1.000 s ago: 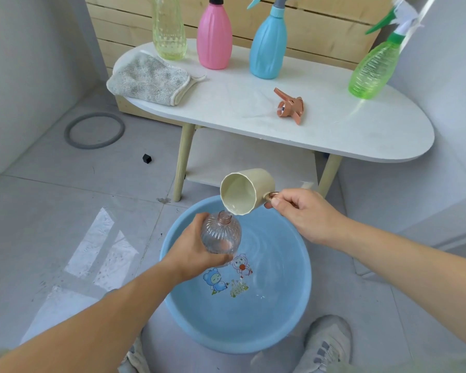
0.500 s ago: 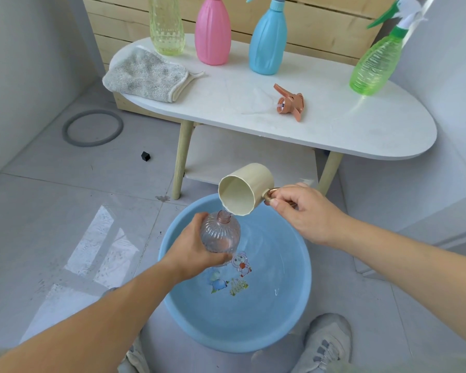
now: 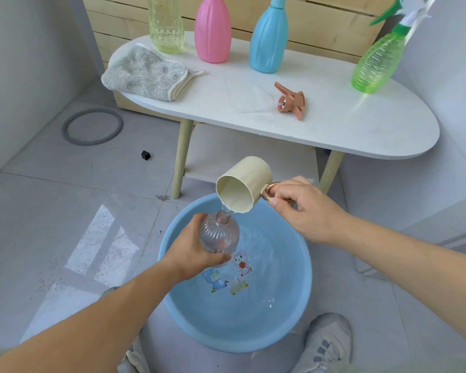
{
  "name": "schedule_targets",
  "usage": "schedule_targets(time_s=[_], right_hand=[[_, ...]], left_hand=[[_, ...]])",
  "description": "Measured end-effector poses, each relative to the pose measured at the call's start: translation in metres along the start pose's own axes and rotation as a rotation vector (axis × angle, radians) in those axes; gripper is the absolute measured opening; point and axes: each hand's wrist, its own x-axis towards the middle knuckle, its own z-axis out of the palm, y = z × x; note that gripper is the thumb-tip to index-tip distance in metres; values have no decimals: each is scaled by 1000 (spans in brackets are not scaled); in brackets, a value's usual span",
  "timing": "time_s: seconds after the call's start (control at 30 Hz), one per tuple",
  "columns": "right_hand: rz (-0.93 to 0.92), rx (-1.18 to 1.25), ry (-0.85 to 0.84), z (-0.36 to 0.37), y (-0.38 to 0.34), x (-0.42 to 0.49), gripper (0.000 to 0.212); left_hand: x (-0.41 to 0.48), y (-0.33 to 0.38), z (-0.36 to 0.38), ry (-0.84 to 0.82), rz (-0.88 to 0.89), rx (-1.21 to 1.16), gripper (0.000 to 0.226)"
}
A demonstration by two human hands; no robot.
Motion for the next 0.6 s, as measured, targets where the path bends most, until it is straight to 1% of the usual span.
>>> schedule_targets(time_s=[0.1, 0.23, 0.4, 0.6], right_hand=[[-42, -25, 9, 1, 5, 0, 32], [-54, -43, 7, 3, 10, 2, 32], [-120, -71, 30, 3, 10, 2, 26], [-195, -144, 39, 4, 9, 4, 34]], left_hand=[[0, -1, 0, -9, -10, -22, 86], [-1, 1, -1, -7, -6, -14, 84], [-2, 2, -1, -5, -10, -1, 83], [-2, 2, -1, -5, -16, -7, 80]])
